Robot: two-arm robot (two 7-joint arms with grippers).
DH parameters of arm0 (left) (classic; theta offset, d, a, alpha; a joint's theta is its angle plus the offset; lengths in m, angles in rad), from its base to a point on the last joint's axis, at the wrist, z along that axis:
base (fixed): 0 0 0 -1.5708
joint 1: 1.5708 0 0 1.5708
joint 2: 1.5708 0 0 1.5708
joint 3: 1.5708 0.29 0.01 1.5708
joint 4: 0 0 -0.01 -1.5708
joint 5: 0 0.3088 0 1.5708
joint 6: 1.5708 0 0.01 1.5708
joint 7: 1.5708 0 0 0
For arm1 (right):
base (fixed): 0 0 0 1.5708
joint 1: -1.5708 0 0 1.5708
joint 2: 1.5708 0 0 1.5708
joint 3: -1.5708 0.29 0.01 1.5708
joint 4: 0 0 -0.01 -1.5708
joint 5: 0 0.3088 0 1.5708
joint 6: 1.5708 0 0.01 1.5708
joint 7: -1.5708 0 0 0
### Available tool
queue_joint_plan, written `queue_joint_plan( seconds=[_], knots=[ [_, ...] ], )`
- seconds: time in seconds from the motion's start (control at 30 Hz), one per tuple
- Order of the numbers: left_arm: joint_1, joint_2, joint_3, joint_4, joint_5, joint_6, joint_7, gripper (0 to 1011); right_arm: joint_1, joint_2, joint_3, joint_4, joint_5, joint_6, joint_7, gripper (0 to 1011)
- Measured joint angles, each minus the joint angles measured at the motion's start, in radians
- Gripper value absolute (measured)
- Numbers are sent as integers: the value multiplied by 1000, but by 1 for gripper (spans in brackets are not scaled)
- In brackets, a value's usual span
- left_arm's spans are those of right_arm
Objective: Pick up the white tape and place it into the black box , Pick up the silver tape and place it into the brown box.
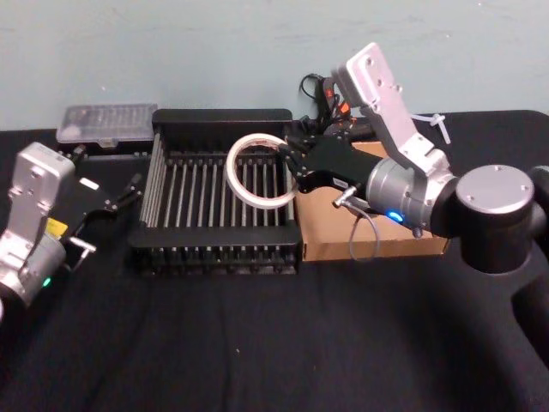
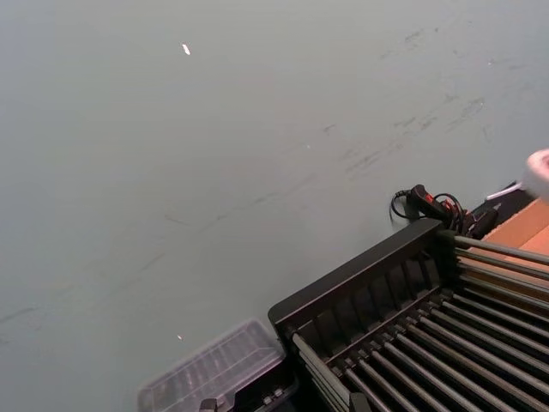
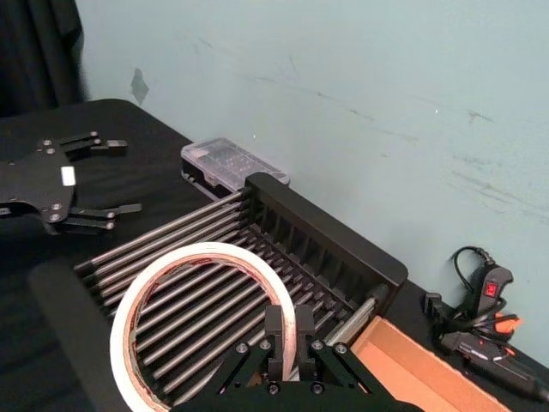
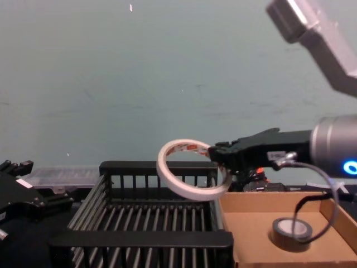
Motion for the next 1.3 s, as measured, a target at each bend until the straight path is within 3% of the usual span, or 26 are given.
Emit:
queue_joint_plan(
  seconds=[0.57,1.3],
  knots=[
    [0,0,0,0,0,0,0,1001,96,-99,-34,243,-51,-97,-50,95],
    [0,0,0,0,0,0,0,1001,148,-188,-34,434,-114,-161,-78,95]
  ],
)
